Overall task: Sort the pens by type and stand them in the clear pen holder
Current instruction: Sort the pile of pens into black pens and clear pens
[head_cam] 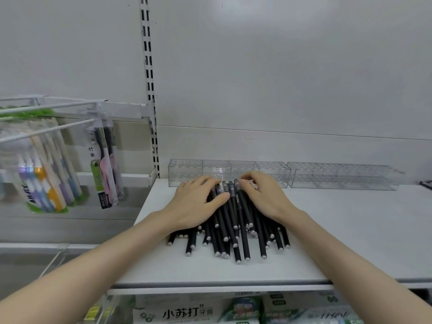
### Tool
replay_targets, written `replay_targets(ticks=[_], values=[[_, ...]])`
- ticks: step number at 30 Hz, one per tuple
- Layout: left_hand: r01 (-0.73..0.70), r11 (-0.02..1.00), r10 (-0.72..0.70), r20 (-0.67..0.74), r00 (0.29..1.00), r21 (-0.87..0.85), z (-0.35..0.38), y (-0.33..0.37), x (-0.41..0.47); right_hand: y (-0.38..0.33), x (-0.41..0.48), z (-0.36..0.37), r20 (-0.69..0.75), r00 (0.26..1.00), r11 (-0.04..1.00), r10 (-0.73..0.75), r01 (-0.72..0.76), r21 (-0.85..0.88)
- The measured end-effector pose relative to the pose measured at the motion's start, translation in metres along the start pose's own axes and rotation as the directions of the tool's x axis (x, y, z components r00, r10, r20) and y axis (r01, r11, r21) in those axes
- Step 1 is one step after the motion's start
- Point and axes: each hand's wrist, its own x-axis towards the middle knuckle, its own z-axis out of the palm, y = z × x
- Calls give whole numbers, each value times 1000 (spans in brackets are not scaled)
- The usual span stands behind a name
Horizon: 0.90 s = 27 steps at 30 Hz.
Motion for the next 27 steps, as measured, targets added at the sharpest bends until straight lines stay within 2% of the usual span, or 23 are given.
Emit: replay_targets(ticks=[4,8,12,16,19,27], values=[[-19,1000,18,-89,996,-13,-10,-2,4,1,0,-17,-74,997,997,-39,35,-63],[-126,992,117,-202,972,-30,-27,13,19,0,0,-43,-140,989,994,-53,39,-98],[-199,978,179,-252,951,-56,-53,65,33,-1,-7,-84,-235,971,997,-39,22,-75],[-294,954,256,-355,899,-56,-55,125,39,18,-29,-128,-353,934,996,-47,19,-83],[-308,948,259,-375,890,-77,-38,171,38,46,-56,-160,-399,916,998,-49,26,-62],[-271,944,193,-351,917,-189,74,308,49,172,-149,-248,-346,938,996,-30,-3,-94]])
